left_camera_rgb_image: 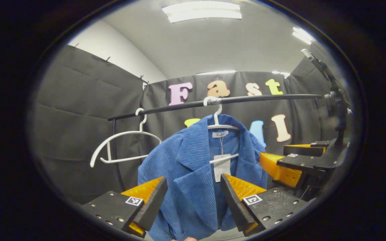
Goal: Grasp the clothes on the hanger with both hands and then place them into the laundry hamper below.
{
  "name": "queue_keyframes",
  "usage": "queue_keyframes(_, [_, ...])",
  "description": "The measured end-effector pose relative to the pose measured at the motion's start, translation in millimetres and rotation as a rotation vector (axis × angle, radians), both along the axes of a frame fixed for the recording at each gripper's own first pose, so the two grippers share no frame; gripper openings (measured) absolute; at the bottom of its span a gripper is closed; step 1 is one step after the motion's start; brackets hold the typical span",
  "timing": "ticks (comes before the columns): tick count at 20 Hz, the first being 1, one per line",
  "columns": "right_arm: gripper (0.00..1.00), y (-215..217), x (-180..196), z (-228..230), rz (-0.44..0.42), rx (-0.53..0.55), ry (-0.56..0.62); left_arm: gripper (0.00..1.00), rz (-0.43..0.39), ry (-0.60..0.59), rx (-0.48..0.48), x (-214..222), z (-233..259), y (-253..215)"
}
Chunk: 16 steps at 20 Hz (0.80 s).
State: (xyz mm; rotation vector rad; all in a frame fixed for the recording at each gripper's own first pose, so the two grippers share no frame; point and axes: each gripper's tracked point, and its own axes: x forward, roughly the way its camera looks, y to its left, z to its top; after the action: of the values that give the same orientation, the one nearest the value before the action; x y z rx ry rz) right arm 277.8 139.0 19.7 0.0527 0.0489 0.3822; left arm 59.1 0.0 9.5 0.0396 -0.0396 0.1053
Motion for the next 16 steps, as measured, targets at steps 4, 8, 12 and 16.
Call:
queue_keyframes(4, [0.95,13.4,22.9,-18.8,0.046,0.025,0.05,0.92,0.051,0.04,0.002,1.2,-9.7,7.0])
queue_keyframes(8, [0.96,21.6,46.7,-37.6,0.058,0.011,0.073,0.92,0.084,0.084,0.002,-1.7,-18.9,11.5])
queue_keyframes(12, [0.95,27.7,66.7,-64.5,0.056,0.015,0.141,0.92,0.114,0.11,-0.009,-2.2,-26.7,14.4])
queue_keyframes(16, [0.94,32.7,76.6,-89.1,0.051,0.042,0.197,0.92,0.143,0.123,-0.034,-2.2,-32.4,14.2])
